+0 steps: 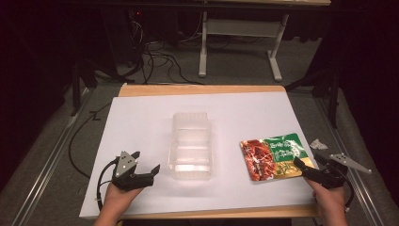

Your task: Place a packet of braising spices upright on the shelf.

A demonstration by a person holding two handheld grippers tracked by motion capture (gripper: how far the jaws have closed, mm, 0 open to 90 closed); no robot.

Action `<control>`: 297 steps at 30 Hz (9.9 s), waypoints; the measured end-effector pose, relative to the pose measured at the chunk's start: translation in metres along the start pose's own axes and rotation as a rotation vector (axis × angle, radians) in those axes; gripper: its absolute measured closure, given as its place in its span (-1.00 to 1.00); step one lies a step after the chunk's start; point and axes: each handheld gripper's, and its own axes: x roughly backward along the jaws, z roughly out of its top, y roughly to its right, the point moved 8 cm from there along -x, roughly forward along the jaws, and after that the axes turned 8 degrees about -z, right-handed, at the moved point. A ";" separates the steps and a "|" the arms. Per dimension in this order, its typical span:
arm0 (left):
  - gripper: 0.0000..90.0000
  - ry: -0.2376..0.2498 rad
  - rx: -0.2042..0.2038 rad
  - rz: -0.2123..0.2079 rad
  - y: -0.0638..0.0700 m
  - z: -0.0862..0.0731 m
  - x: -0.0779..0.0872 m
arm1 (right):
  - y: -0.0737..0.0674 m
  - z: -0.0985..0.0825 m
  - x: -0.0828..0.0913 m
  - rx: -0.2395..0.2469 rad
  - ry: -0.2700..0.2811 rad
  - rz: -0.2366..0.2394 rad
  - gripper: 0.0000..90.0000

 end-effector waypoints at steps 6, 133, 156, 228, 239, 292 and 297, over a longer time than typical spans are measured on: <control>-0.74 -0.011 -0.009 0.005 0.002 0.000 -0.005 | 0.015 -0.008 0.001 -0.074 -0.036 -0.016 -0.86; -0.72 -0.071 -0.089 -0.023 0.016 -0.008 -0.008 | -0.018 -0.004 -0.022 -0.255 -0.075 0.113 0.93; -0.71 -0.059 -0.078 -0.005 0.013 -0.009 -0.003 | -0.036 0.014 -0.011 -0.163 0.016 0.136 1.00; -0.72 -0.026 -0.066 0.026 0.008 -0.014 0.017 | -0.135 0.071 0.036 0.235 0.257 0.377 1.00; -0.72 -0.018 -0.060 0.015 0.009 -0.014 0.018 | -0.153 0.074 0.034 0.257 0.248 0.419 1.00; -0.72 0.016 -0.022 0.021 0.008 -0.012 0.023 | -0.206 0.141 0.017 0.299 0.318 0.526 1.00; -0.72 0.018 -0.026 0.024 0.006 -0.012 0.023 | -0.220 0.145 0.012 0.303 0.324 0.555 1.00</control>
